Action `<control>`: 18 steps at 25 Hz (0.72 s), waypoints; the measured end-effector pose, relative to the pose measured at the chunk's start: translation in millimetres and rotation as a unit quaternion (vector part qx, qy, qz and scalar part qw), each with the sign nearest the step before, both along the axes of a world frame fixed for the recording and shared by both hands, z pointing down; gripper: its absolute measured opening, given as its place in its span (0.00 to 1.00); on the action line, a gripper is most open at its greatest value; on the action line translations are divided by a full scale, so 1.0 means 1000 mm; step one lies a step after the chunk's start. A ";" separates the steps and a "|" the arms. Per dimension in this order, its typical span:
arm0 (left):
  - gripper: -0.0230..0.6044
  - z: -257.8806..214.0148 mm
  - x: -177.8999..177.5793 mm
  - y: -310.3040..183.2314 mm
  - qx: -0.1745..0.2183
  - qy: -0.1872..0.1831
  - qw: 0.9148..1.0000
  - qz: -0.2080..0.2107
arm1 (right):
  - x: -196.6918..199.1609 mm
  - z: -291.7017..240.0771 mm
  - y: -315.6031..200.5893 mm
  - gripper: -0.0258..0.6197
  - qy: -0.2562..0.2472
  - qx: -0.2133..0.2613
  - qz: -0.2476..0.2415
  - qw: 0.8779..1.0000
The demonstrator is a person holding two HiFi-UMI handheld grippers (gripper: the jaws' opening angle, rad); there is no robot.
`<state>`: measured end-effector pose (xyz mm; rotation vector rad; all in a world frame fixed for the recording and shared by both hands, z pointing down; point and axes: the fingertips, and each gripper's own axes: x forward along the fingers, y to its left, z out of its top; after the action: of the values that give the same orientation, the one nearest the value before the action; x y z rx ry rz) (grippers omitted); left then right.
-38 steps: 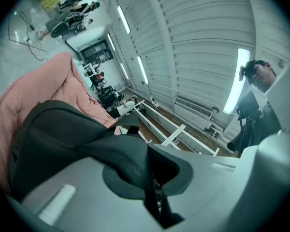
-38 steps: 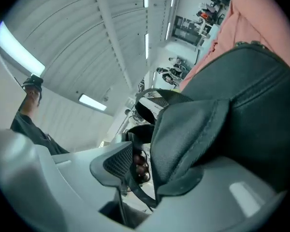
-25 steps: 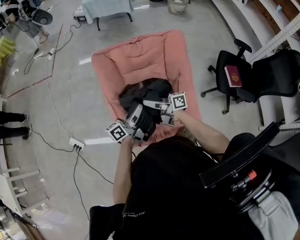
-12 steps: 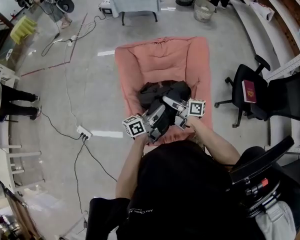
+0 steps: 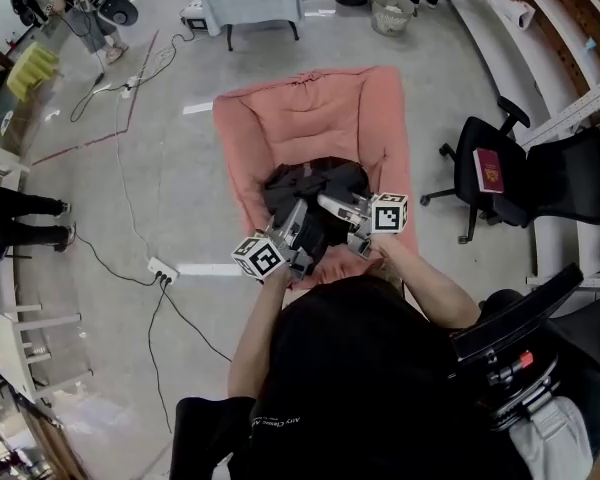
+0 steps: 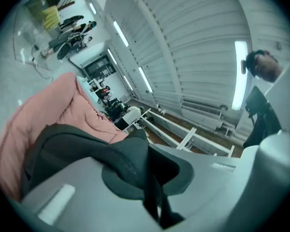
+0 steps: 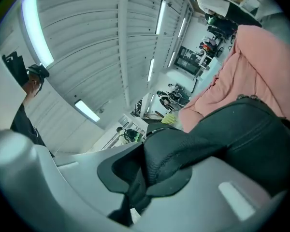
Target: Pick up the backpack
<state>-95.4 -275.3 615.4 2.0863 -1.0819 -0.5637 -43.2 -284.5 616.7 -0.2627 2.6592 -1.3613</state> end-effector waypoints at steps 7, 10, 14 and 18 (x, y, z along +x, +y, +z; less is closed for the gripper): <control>0.08 0.014 0.007 -0.015 -0.009 -0.153 0.988 0.003 | 0.002 0.005 -0.006 0.12 0.008 0.008 0.017 1.000; 0.08 0.016 0.010 -0.012 -0.008 -0.162 0.987 0.004 | 0.004 0.005 -0.003 0.13 0.007 0.002 0.025 1.000; 0.08 0.018 0.023 -0.008 0.000 -0.174 0.984 0.020 | 0.015 0.005 0.001 0.13 0.012 0.006 0.034 0.999; 0.08 0.024 0.021 -0.005 0.002 -0.214 0.977 0.028 | 0.010 0.005 0.001 0.13 0.020 0.019 0.037 0.999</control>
<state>-74.8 -280.1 639.6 2.2927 -1.2492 -0.0846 -33.1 -283.8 621.9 -0.3849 2.6748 -1.2962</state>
